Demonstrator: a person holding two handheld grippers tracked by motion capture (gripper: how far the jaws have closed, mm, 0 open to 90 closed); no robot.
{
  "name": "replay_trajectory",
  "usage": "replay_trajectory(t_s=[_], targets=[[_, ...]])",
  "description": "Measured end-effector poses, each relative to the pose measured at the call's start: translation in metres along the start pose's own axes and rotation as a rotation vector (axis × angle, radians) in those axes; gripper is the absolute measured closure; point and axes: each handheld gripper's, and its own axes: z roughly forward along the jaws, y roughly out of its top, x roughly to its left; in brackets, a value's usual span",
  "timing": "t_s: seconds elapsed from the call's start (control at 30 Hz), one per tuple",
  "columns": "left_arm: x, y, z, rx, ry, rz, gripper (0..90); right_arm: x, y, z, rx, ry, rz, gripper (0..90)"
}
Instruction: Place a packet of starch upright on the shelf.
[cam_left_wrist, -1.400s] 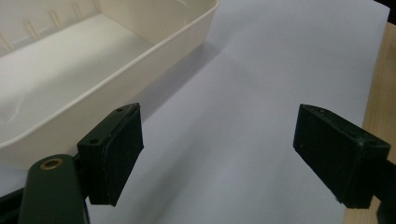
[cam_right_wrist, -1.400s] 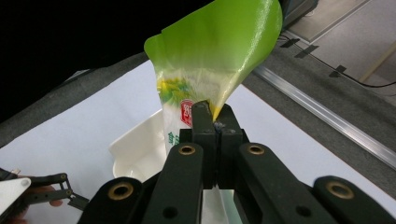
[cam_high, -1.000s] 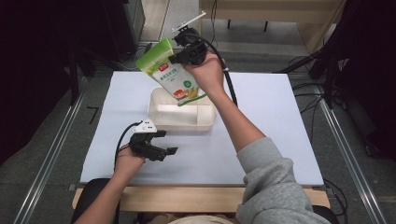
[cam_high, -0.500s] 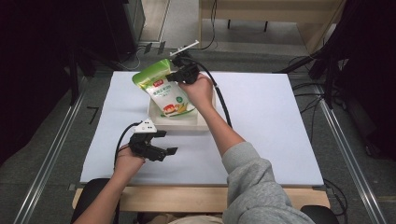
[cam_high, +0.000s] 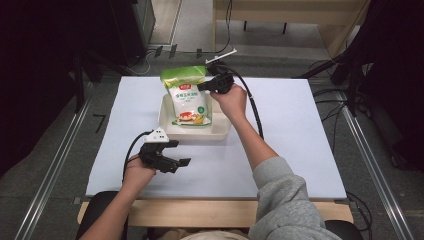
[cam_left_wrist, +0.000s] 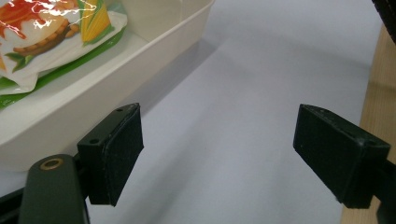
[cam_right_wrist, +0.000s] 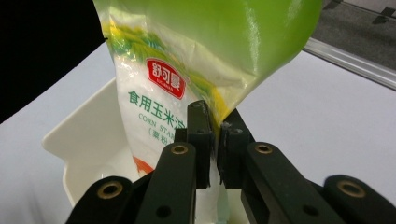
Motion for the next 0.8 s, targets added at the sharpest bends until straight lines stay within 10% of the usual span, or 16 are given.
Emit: replay_trajectory(t_s=[0.43,0.8], targets=[[0.001,0.0,0.0,-0.002,-0.009,-0.016,16.6,-0.001,-0.004,-0.013,-0.003,0.021,-0.016,57.9],[0.001,0.0,0.001,0.005,-0.004,-0.013,16.6,0.002,-0.016,-0.04,-0.029,0.024,-0.064,50.9]])
